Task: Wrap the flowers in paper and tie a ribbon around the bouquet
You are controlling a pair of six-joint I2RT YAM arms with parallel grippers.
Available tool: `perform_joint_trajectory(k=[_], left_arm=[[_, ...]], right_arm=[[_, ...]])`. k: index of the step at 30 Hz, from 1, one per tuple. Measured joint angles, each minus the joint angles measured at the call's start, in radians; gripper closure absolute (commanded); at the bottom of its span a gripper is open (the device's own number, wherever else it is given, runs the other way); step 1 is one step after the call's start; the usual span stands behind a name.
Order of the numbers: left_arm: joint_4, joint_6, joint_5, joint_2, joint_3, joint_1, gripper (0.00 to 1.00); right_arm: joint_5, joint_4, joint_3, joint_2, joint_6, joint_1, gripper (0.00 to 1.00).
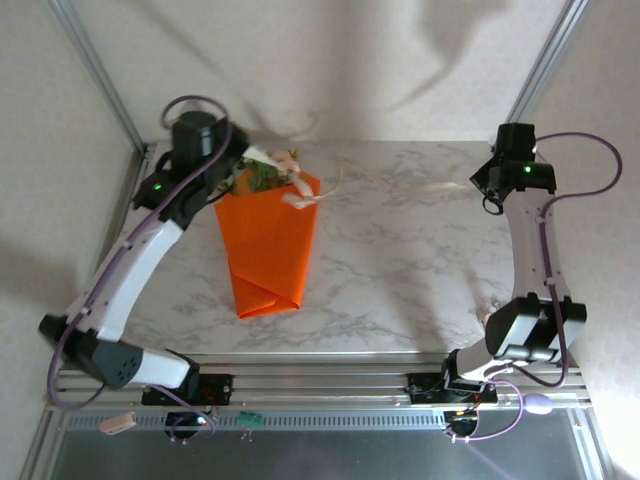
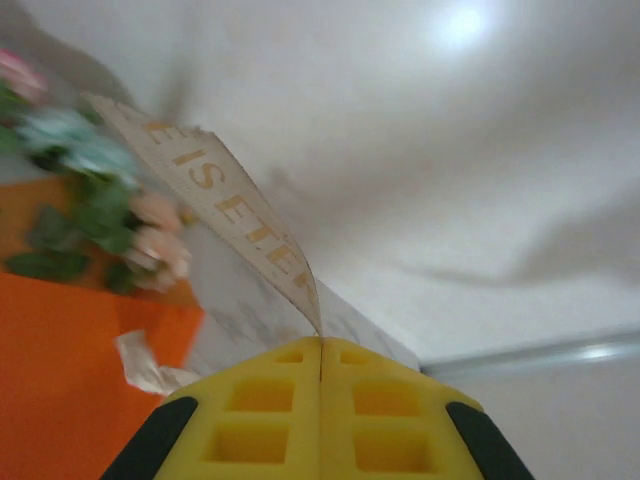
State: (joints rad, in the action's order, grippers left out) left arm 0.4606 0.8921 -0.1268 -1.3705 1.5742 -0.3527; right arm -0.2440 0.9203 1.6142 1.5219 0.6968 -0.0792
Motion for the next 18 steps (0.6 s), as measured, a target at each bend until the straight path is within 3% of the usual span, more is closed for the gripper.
perform_joint_trajectory(k=[4,11,18], left_arm=[[0.052,0.002,-0.021,0.035,-0.090,0.108,1.00],[0.083,-0.001,-0.020,0.064,-0.152,0.124,1.00],[0.107,-0.001,-0.048,0.156,-0.273,0.135,1.00]], right_arm=[[-0.003,-0.016,-0.057,0.060,0.004,0.001,1.00],[0.062,-0.030,-0.102,0.153,0.000,0.020,1.00],[0.172,-0.083,-0.150,0.234,-0.019,0.251,1.00]])
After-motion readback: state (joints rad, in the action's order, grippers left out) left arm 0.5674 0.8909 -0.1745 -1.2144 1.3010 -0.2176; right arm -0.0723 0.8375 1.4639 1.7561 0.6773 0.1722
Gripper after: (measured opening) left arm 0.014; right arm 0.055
